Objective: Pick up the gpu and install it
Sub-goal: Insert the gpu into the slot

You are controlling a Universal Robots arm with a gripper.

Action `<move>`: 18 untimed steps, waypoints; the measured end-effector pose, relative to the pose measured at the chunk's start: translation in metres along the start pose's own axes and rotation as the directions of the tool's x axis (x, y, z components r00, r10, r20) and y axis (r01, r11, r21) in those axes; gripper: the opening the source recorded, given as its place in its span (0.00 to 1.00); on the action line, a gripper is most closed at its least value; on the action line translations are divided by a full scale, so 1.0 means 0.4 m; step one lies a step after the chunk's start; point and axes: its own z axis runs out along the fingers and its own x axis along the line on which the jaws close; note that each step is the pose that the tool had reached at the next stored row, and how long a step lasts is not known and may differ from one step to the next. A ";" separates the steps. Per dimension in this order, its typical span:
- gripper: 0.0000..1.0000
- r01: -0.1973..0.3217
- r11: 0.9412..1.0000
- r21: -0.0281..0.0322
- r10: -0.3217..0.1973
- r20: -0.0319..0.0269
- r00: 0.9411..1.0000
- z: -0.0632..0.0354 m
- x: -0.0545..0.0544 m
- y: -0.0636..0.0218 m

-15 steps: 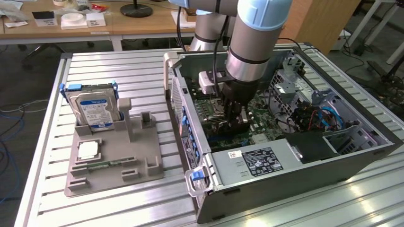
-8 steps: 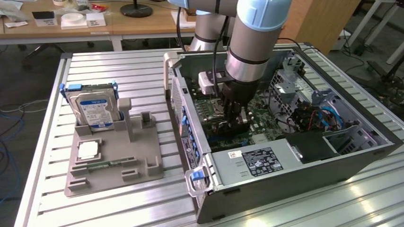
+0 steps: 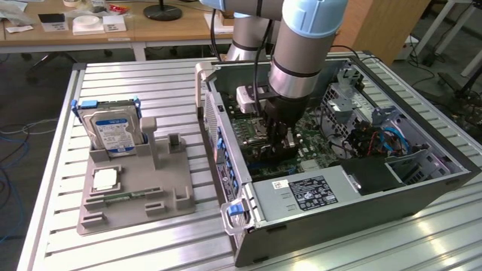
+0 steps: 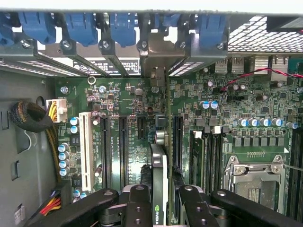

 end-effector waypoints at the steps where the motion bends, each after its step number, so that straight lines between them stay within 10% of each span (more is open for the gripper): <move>1: 0.27 0.000 1.000 0.000 0.000 0.000 1.000 0.000 0.000 0.000; 18: 0.27 0.000 1.000 0.000 0.000 0.000 1.000 0.001 0.000 0.000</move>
